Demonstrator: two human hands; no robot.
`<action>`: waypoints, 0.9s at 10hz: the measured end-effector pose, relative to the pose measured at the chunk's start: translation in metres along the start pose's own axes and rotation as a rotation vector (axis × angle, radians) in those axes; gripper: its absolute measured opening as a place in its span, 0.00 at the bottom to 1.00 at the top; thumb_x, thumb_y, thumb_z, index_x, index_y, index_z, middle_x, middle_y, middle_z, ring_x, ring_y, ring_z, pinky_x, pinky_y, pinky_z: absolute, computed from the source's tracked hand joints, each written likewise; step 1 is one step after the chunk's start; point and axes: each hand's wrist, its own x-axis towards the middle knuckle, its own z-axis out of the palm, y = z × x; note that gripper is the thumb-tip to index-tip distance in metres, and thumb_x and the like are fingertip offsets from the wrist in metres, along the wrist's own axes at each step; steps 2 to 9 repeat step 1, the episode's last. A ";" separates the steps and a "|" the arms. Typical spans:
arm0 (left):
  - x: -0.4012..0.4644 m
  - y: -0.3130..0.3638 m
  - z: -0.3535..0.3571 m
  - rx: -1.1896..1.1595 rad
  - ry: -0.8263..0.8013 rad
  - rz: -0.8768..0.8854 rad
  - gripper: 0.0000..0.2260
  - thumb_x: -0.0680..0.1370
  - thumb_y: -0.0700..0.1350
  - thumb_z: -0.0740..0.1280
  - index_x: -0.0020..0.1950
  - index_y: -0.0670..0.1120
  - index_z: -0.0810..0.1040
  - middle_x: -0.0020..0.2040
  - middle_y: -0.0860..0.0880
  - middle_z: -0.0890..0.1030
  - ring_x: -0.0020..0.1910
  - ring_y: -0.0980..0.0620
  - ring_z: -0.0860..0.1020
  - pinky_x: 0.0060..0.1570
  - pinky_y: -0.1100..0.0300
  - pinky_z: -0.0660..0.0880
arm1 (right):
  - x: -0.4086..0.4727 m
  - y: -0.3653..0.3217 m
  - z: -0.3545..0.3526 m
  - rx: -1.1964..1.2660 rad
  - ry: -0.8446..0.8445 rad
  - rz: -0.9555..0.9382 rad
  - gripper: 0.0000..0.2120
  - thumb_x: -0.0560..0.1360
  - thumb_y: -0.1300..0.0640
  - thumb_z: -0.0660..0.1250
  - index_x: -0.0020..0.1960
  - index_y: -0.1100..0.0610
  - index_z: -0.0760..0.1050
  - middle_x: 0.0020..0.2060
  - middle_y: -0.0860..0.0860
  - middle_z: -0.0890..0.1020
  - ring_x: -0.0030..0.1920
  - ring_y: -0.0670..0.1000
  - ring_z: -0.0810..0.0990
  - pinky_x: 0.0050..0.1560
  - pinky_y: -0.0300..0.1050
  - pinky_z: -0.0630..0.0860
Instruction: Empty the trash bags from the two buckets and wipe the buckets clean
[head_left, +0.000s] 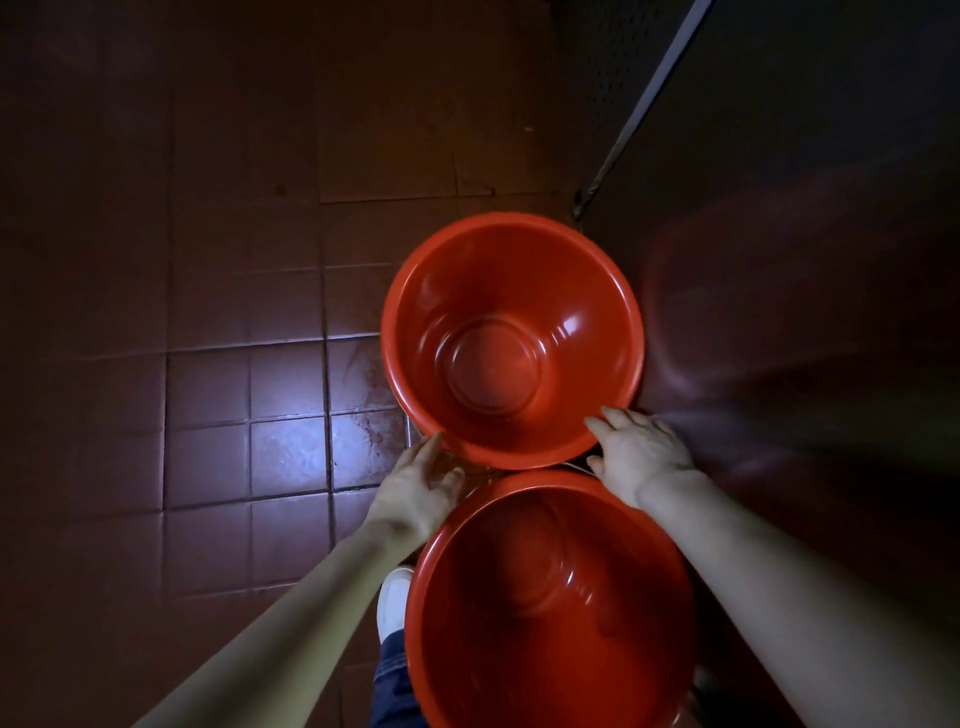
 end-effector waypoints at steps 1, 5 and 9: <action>-0.010 0.007 -0.009 0.048 0.036 0.011 0.25 0.81 0.49 0.63 0.78 0.51 0.62 0.72 0.49 0.68 0.69 0.49 0.69 0.64 0.63 0.63 | -0.007 -0.008 -0.014 0.014 0.078 -0.084 0.27 0.80 0.46 0.59 0.77 0.48 0.57 0.76 0.49 0.60 0.74 0.53 0.61 0.73 0.50 0.58; -0.010 0.007 -0.009 0.048 0.036 0.011 0.25 0.81 0.49 0.63 0.78 0.51 0.62 0.72 0.49 0.68 0.69 0.49 0.69 0.64 0.63 0.63 | -0.007 -0.008 -0.014 0.014 0.078 -0.084 0.27 0.80 0.46 0.59 0.77 0.48 0.57 0.76 0.49 0.60 0.74 0.53 0.61 0.73 0.50 0.58; -0.010 0.007 -0.009 0.048 0.036 0.011 0.25 0.81 0.49 0.63 0.78 0.51 0.62 0.72 0.49 0.68 0.69 0.49 0.69 0.64 0.63 0.63 | -0.007 -0.008 -0.014 0.014 0.078 -0.084 0.27 0.80 0.46 0.59 0.77 0.48 0.57 0.76 0.49 0.60 0.74 0.53 0.61 0.73 0.50 0.58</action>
